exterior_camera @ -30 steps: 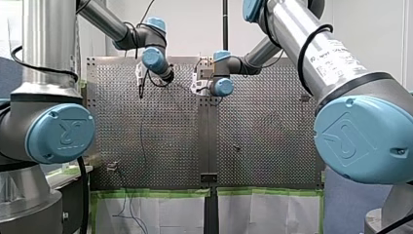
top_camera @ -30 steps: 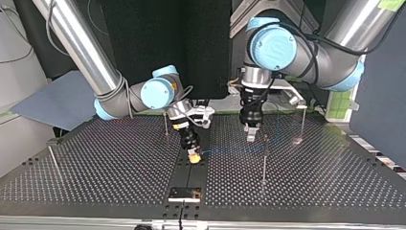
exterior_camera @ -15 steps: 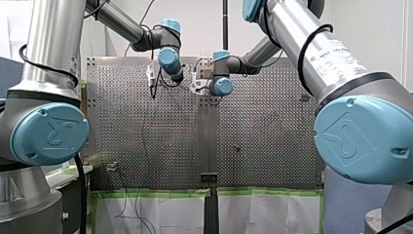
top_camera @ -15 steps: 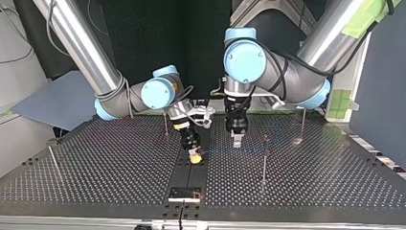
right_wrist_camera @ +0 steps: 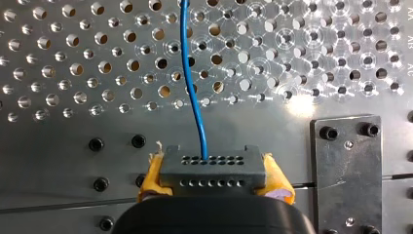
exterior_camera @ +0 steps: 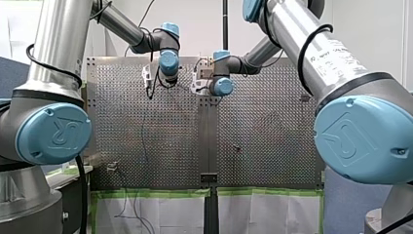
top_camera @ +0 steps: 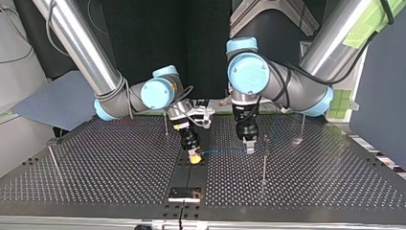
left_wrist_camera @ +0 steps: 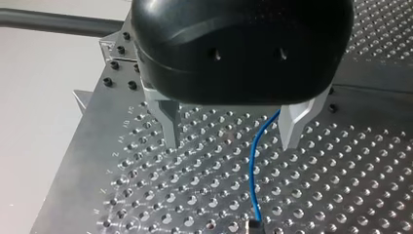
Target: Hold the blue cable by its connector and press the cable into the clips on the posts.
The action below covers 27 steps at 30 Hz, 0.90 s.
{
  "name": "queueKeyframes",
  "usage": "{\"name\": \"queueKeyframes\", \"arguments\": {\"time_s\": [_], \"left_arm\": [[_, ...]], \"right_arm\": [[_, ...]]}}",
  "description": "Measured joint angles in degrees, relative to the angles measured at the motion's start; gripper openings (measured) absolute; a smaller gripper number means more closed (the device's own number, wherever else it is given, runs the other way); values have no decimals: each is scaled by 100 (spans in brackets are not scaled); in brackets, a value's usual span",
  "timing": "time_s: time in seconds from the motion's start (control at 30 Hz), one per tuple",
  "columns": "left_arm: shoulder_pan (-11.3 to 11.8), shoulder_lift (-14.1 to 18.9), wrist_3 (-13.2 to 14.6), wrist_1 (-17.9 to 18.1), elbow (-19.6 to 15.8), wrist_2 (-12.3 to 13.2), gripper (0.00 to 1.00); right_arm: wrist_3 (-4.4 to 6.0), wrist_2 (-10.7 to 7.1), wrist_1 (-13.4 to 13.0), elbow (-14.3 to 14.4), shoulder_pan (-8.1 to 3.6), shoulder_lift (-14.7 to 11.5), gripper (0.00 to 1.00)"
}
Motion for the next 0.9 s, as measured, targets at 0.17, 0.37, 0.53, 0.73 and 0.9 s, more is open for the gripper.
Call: {"name": "queueKeyframes", "arguments": {"time_s": [0.17, 0.37, 0.53, 0.73, 0.9], "left_arm": [[43, -31, -5, -18, 2, 107, 100], [108, -266, 0, -186, 6, 215, 100], [186, -328, 1, -67, 9, 290, 100], [240, -334, -2, 1, 78, 364, 100], [276, -380, -7, 1, 197, 391, 100]], "right_arm": [[-5, 4, 0, 0, 1, 0, 0], [-8, 6, -4, 0, 1, 0, 0], [-12, 12, -10, 0, 1, 0, 0], [-16, 9, -16, -5, 1, 0, 0], [-18, 6, -16, -6, 7, 0, 0]]}}
